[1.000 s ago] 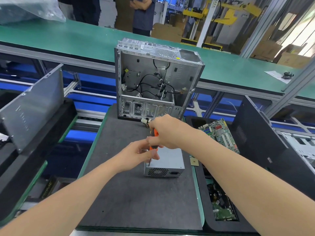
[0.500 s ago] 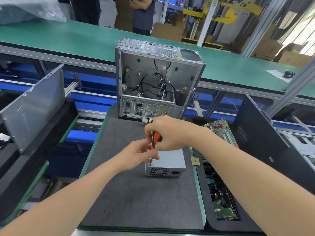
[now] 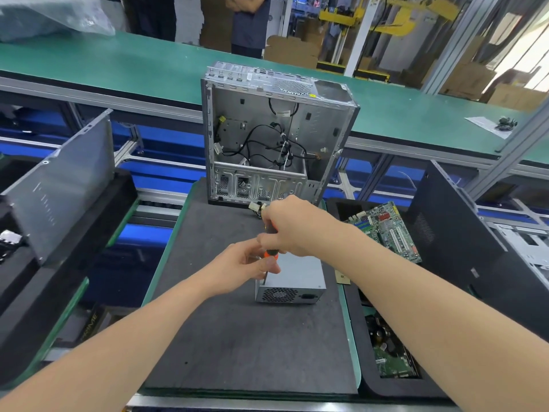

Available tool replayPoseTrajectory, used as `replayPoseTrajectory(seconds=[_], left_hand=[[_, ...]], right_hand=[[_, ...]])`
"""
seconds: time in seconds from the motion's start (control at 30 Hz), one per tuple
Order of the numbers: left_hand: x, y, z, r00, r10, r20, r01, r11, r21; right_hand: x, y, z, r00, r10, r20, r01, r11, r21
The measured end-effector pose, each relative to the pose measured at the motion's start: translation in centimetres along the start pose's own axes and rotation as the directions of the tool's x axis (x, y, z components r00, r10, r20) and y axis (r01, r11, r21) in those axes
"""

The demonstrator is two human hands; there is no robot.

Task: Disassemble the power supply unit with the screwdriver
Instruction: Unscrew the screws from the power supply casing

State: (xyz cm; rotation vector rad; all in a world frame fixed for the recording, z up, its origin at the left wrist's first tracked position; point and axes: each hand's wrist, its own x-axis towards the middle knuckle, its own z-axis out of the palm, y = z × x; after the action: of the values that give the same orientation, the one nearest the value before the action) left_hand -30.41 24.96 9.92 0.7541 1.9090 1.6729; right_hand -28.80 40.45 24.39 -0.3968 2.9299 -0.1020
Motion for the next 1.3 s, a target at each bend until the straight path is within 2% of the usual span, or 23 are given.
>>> replayPoseTrajectory(seconds=[0.27, 0.37, 0.43, 0.53, 0.63, 0.7, 0.8, 0.87, 1.03, 1.2, 1.3], left_hand=[[0.1, 0.0, 0.0, 1.000, -0.007, -0.018, 0.007, 1.000, 0.010], [0.1, -0.2, 0.2, 0.999, -0.009, -0.033, 0.010, 1.000, 0.026], [0.1, -0.3, 0.3, 0.999, -0.007, -0.038, 0.009, 0.999, 0.043], [0.2, -0.6, 0.2, 0.999, -0.018, -0.040, 0.021, 0.998, 0.053], [0.2, -0.4, 0.3, 0.999, -0.026, -0.041, 0.028, 0.999, 0.046], [0.1, -0.4, 0.3, 1.000, -0.017, -0.026, 0.018, 0.999, 0.046], [0.1, -0.4, 0.3, 1.000, -0.005, -0.025, 0.006, 0.999, 0.044], [0.1, -0.5, 0.3, 0.999, -0.004, -0.034, 0.005, 0.999, 0.039], [0.1, -0.6, 0.4, 1.000, 0.011, -0.029, -0.010, 0.999, 0.041], [0.1, -0.6, 0.4, 0.999, 0.005, -0.036, -0.004, 1.000, 0.023], [0.1, -0.6, 0.5, 0.999, 0.001, -0.042, 0.001, 0.999, 0.044]], right_hand=[[0.1, 1.4, -1.4, 0.938, -0.289, 0.190, 0.296, 0.955, -0.006], [0.2, 1.3, -1.5, 0.922, -0.321, 0.219, 0.335, 0.942, -0.031], [-0.1, 1.2, -1.4, 0.926, -0.327, 0.189, 0.341, 0.939, -0.046], [-0.8, 0.8, -0.9, 0.973, -0.230, 0.016, 0.230, 0.973, -0.013], [-0.9, 0.0, -0.1, 0.978, 0.029, -0.207, -0.059, 0.989, -0.137], [-0.8, -0.4, 0.4, 0.966, 0.143, -0.217, -0.176, 0.974, -0.143], [-0.3, -0.4, 0.5, 0.977, 0.187, -0.102, -0.184, 0.982, 0.041], [-0.1, 0.0, 0.3, 0.987, 0.157, -0.034, -0.153, 0.983, 0.103], [0.2, 1.2, -0.5, 0.997, -0.042, 0.061, 0.040, 0.999, 0.035], [0.3, 2.0, -1.3, 0.952, -0.252, 0.175, 0.243, 0.967, 0.074], [0.2, 1.8, -1.3, 0.943, -0.288, 0.166, 0.281, 0.957, 0.067]])
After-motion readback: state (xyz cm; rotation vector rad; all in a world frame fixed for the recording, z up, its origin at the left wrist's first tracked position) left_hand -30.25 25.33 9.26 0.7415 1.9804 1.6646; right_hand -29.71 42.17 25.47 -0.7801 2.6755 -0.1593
